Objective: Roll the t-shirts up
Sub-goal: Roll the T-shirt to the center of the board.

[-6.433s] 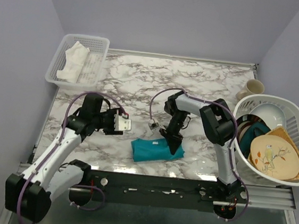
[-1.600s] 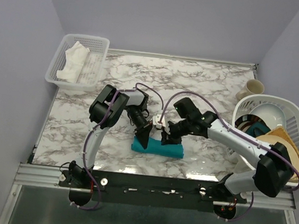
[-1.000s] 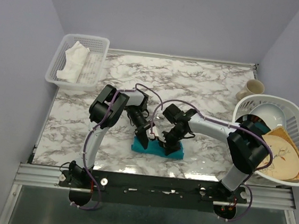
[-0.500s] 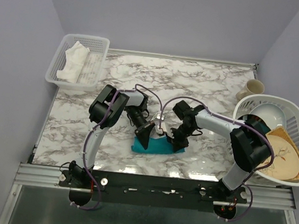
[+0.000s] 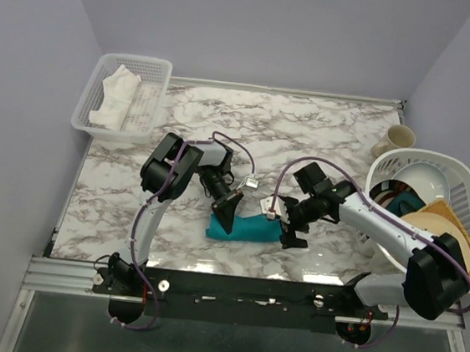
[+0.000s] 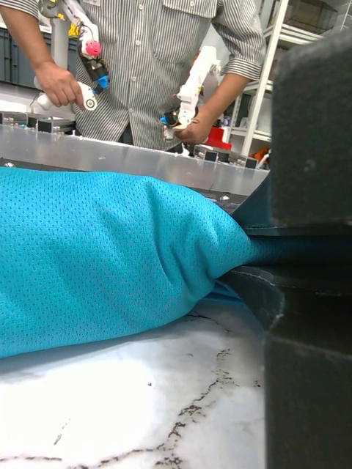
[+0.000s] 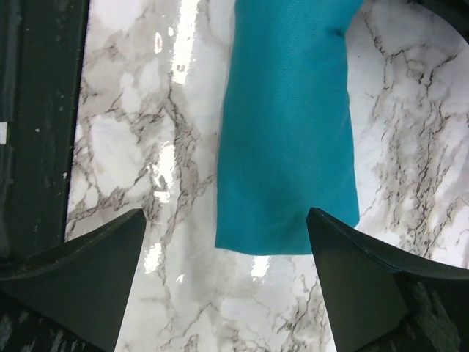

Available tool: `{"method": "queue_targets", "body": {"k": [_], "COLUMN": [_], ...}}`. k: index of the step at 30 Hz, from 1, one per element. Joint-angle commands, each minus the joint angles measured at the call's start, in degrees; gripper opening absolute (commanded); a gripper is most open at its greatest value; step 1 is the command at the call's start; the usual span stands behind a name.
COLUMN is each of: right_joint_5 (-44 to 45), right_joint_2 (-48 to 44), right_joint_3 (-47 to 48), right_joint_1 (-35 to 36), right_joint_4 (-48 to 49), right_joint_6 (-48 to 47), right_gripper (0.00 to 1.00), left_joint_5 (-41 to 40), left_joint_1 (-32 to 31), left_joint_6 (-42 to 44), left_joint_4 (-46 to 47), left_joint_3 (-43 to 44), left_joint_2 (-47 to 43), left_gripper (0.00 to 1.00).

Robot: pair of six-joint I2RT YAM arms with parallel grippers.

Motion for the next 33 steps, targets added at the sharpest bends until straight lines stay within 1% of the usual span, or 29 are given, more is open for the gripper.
{"method": "queue_targets", "body": {"k": [1, 6, 10, 12, 14, 16, 19, 20, 24, 27, 31, 32, 33], "right_joint_5": [0.15, -0.38, 0.67, 1.82, 2.35, 1.56, -0.55, -1.68, -3.89, -3.54, -0.65, 0.32, 0.50], "right_joint_2": [3.62, 6.51, 9.42, 8.64, 5.92, 4.25, 5.64, 8.00, 12.58, 13.82, 16.10, 16.28, 16.46], "right_joint_3": [1.39, 1.04, 3.58, 3.94, 3.16, 2.28, 1.83, 2.27, 5.17, 4.82, 4.03, 3.94, 3.94], "right_joint_1": [-0.24, 0.28, 1.43, 1.43, 1.43, 1.43, 1.60, 1.60, 1.78, 2.48, 3.54, 3.63, 3.54], "right_joint_4": [4.78, 8.65, 9.09, 9.62, 10.76, 11.46, 9.11, 8.05, 3.04, 2.68, 4.77, 5.22, 5.22], "right_joint_6": [3.01, 2.84, 4.60, 4.95, 4.52, 2.51, -0.22, -0.67, -2.34, -2.34, 0.63, 1.08, 1.26], "right_gripper": [1.00, 1.00, 1.00, 1.00, 1.00, 1.00, 1.00, 1.00, 1.00, 1.00, 1.00, 0.98, 0.91], "left_joint_5": [-4.91, -4.29, -4.29, -4.55, -4.47, -4.47, -4.47, -4.55, -4.47, -4.12, -3.76, -3.76, -3.68], "left_joint_1": [0.23, 0.23, 0.23, 0.23, 0.23, 0.23, 0.23, 0.23, 0.32, 0.58, 0.93, 1.02, 1.11], "left_joint_6": [2.71, 2.36, 2.10, 1.49, 1.39, 1.31, 1.04, 1.04, 0.08, 0.16, 0.43, 0.51, 0.25], "left_joint_4": [4.02, 4.63, 4.72, 5.07, 5.16, 5.16, 5.16, 5.16, 5.95, 5.86, 5.60, 5.51, 5.43], "left_joint_3": [0.60, 0.69, 0.69, 0.69, 0.77, 0.77, 0.77, 0.86, 0.77, 0.86, 1.04, 1.04, 1.13], "left_joint_2": [2.04, 1.77, 1.77, 1.86, 1.86, 1.86, 1.86, 1.95, 1.95, 1.95, 2.04, 2.12, 2.30], "left_gripper": [0.11, 0.11, 0.11, 0.11, 0.11, 0.11, 0.11, 0.11, 0.11, 0.11, 0.11, 0.11, 0.11]}}
